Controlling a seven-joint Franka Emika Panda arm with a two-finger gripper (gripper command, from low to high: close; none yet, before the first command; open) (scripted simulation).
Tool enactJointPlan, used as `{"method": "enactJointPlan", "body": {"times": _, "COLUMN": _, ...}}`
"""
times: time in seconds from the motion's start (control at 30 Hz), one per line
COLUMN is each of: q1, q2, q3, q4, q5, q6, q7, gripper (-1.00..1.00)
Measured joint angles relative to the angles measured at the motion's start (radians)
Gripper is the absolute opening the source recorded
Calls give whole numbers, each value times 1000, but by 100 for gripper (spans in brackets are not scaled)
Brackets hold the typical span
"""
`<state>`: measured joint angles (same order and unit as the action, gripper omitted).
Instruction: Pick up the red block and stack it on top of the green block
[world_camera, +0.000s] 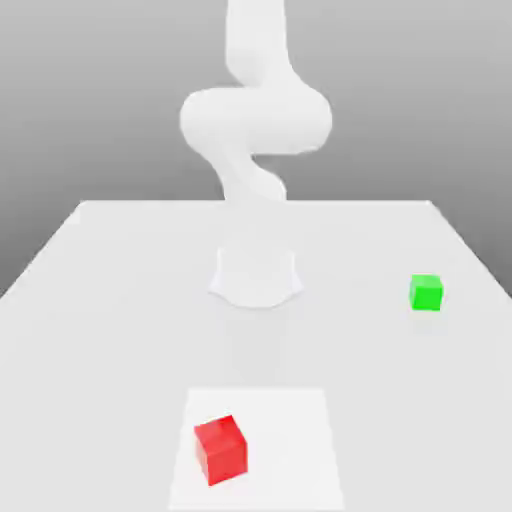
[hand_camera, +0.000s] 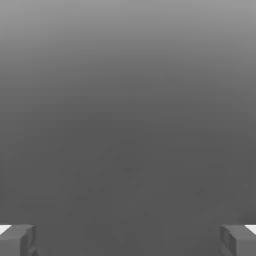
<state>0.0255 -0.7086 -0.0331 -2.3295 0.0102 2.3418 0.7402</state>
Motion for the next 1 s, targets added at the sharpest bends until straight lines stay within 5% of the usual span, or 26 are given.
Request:
{"method": "enactJointPlan", "body": {"times": 0.5, "q1": 98, "q2": 552, "q3": -144, "q4": -177, "q5": 80, "q6": 251, "q7": -373, "gripper": 0}}
{"method": "enactJointPlan", "body": {"times": 0.77, "q1": 79, "q2": 835, "q3": -155, "q4": -264, "q5": 65, "q6": 391, "q7": -521, "gripper": 0}}
{"method": "enactJointPlan", "body": {"times": 0.93, "q1": 36, "q2": 1015, "q3": -97, "q4": -244, "q5": 137, "q6": 535, "q7": -585, "gripper": 0}}
{"method": "enactJointPlan", "body": {"times": 0.97, "q1": 28, "q2": 1036, "q3": -87, "q4": -241, "q5": 146, "q6": 551, "q7": -592, "gripper": -100}}
{"method": "enactJointPlan", "body": {"times": 1.0, "q1": 28, "q2": 1036, "q3": -87, "q4": -241, "q5": 146, "q6": 551, "q7": -592, "gripper": -100}}
